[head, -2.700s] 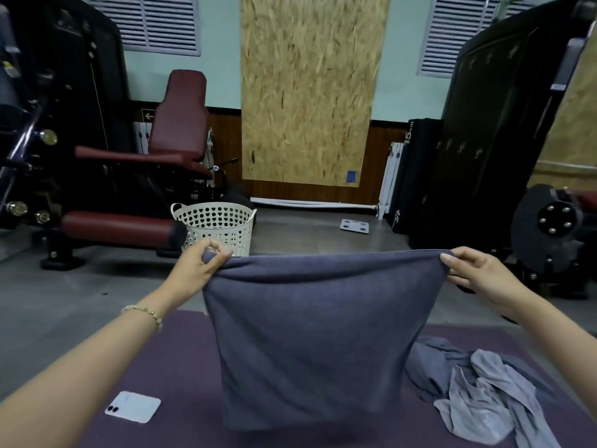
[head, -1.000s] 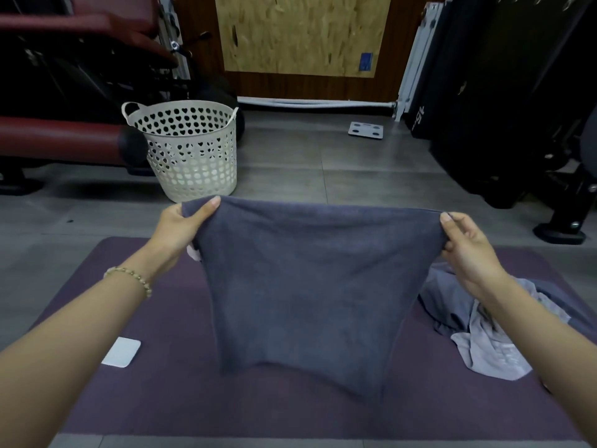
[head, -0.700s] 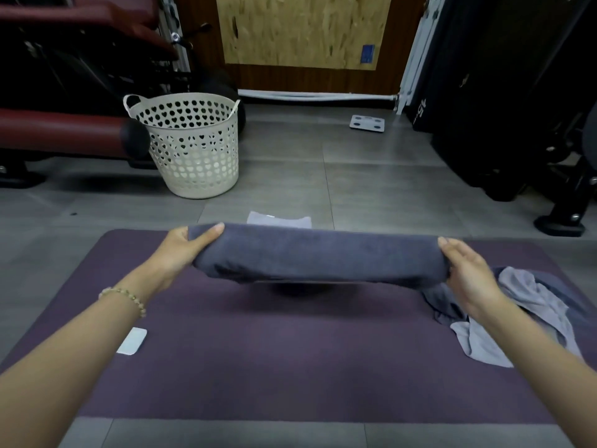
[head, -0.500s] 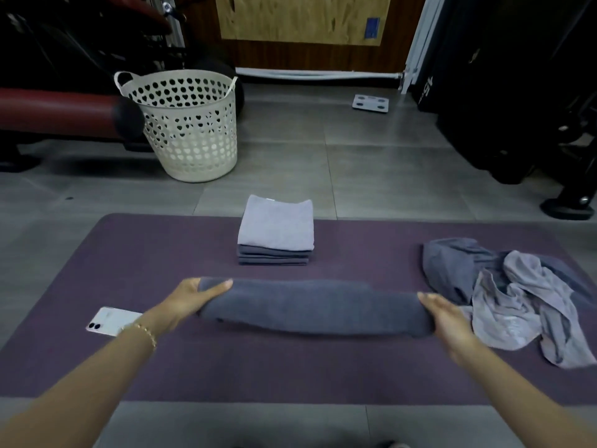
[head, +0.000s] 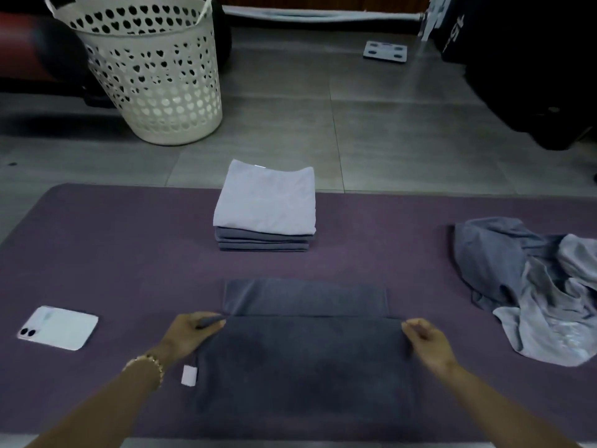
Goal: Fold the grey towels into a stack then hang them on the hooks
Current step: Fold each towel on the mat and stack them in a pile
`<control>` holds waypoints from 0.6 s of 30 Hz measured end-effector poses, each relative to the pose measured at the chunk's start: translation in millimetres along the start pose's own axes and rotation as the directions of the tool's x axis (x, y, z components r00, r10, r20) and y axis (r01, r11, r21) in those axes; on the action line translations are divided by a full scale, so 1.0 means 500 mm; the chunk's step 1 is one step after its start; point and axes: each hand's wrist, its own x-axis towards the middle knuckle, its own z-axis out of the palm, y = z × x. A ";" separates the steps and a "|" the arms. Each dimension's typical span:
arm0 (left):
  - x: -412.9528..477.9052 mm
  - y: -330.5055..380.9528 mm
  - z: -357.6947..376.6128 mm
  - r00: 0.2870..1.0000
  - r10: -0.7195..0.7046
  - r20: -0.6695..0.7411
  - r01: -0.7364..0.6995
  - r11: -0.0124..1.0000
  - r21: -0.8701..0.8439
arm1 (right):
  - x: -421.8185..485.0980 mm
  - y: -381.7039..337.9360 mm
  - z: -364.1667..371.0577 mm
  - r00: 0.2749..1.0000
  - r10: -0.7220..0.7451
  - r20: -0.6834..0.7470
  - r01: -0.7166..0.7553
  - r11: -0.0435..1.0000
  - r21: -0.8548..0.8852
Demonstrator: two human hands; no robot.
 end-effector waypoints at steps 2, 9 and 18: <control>0.055 -0.007 0.017 0.997 -0.007 -0.079 0.006 1.000 -0.012 | 0.060 0.005 0.025 0.999 0.002 -0.052 -0.001 1.000 0.008; 0.204 -0.022 0.053 0.985 -0.019 -0.171 0.019 1.000 0.003 | 0.208 0.022 0.099 0.996 0.043 -0.074 -0.049 0.995 -0.086; 0.244 -0.009 0.058 0.965 0.021 -0.261 -0.065 0.985 -0.161 | 0.260 0.062 0.092 0.993 -0.065 -0.094 0.053 0.991 -0.122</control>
